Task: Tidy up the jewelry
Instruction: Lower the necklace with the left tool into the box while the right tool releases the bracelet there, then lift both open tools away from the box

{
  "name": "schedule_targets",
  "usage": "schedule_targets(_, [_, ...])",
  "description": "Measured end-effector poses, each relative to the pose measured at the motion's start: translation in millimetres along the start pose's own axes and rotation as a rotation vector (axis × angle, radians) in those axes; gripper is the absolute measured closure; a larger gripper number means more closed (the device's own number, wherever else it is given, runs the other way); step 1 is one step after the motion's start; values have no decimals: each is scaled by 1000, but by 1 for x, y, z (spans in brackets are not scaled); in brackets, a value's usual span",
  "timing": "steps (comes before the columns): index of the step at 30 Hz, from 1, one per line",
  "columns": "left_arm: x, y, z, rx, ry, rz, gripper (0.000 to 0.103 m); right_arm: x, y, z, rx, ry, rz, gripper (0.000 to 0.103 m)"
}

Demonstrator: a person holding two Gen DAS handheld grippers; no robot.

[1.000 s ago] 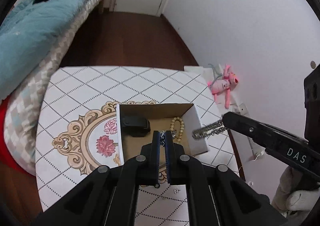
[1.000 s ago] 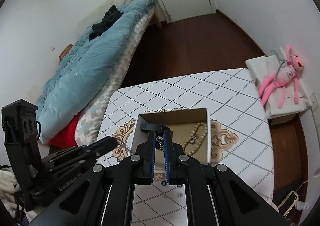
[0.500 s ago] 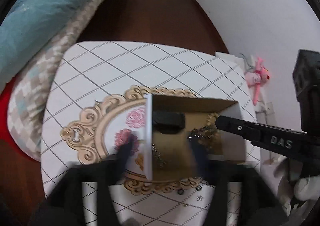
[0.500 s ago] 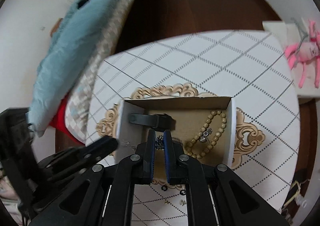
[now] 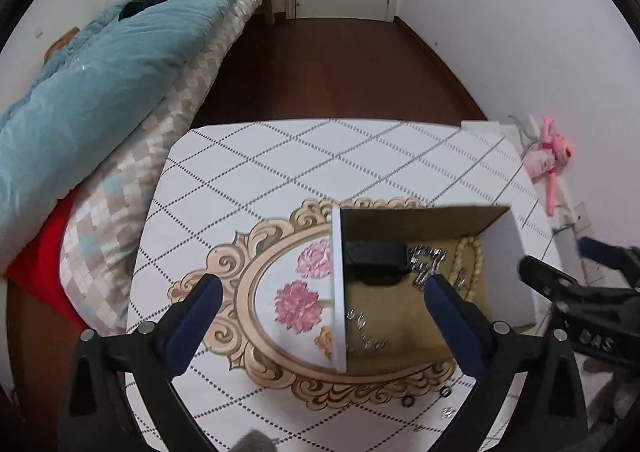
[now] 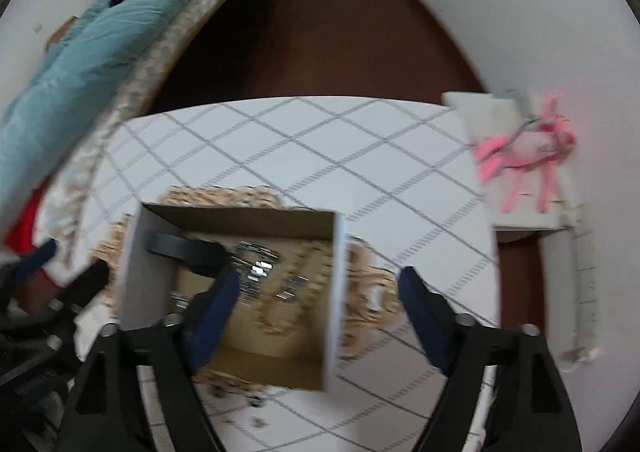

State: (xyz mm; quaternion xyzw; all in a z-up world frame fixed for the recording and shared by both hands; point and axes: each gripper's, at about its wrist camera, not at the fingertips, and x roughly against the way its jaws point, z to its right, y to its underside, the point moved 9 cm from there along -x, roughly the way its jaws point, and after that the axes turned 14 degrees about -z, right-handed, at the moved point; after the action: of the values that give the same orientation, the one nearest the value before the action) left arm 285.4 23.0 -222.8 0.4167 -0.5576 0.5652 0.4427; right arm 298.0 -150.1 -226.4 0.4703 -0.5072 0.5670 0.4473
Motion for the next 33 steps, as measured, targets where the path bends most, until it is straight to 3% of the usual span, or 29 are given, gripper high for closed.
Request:
schedule_targets(1, [-3,4,1,-5,-6,-6,0,0,4,2,-1,16,5,3])
schedule_targets(7, [-13,20,8,-8,-4,-28,0,-6,28,9,-6,71,15,1])
schedule_targets(16, [3,27,9,19,-7,-5,0,2,44,11,-28,57,37,0])
schedule_targets(21, [29,33,2,47,-64,42,0,29,53,11,-37,62,101,0])
schedule_targets(33, [101,58,12,35,-11,141,0,109,84,13,-62,53,252,0])
